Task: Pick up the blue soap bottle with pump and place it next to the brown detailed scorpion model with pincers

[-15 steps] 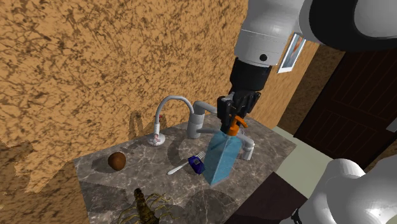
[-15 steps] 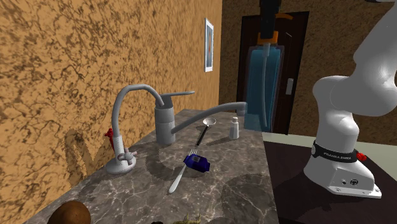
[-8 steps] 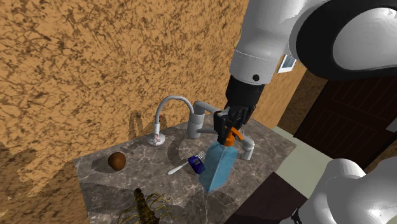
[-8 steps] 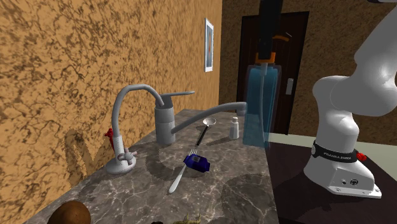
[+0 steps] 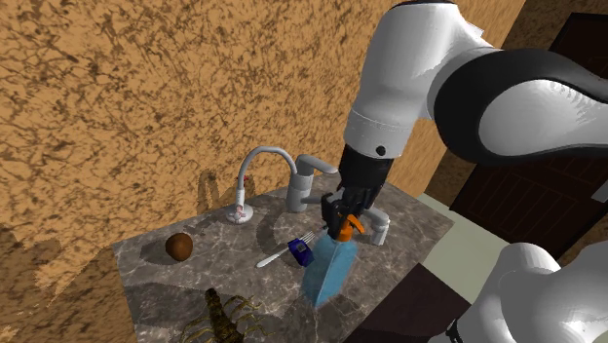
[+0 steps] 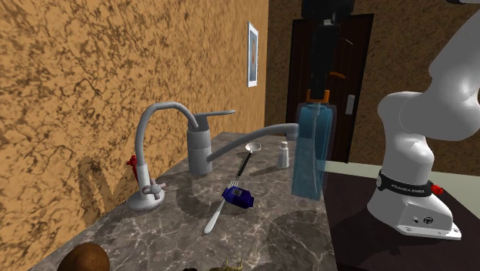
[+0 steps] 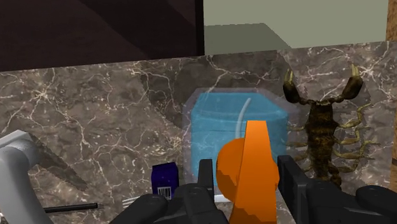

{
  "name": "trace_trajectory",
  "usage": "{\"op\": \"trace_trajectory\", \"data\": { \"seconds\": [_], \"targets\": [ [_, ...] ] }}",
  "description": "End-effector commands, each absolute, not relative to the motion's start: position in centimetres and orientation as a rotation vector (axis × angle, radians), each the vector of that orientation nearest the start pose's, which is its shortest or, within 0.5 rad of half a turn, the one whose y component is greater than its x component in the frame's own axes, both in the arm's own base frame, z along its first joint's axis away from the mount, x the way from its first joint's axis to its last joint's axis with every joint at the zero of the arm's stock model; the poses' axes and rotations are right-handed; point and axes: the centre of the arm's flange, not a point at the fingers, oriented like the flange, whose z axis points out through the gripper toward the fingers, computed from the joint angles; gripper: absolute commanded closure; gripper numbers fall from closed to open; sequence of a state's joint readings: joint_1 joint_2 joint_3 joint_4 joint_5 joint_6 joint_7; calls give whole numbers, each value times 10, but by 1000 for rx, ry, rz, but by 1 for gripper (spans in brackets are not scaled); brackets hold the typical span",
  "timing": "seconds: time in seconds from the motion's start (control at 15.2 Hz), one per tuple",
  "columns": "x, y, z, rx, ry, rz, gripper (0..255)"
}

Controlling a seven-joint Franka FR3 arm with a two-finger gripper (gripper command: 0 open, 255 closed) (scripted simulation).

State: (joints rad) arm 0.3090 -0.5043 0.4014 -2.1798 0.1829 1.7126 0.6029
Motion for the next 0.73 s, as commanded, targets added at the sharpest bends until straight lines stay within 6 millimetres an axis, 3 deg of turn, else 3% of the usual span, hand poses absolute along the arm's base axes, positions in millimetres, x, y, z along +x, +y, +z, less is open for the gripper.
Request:
{"op": "trace_trajectory", "data": {
  "seconds": [0.0, 0.66],
  "targets": [
    [285, 303, 557, -3145, -58, -16, 255],
    [285, 303, 504, -3145, -58, -16, 255]
  ]
}}
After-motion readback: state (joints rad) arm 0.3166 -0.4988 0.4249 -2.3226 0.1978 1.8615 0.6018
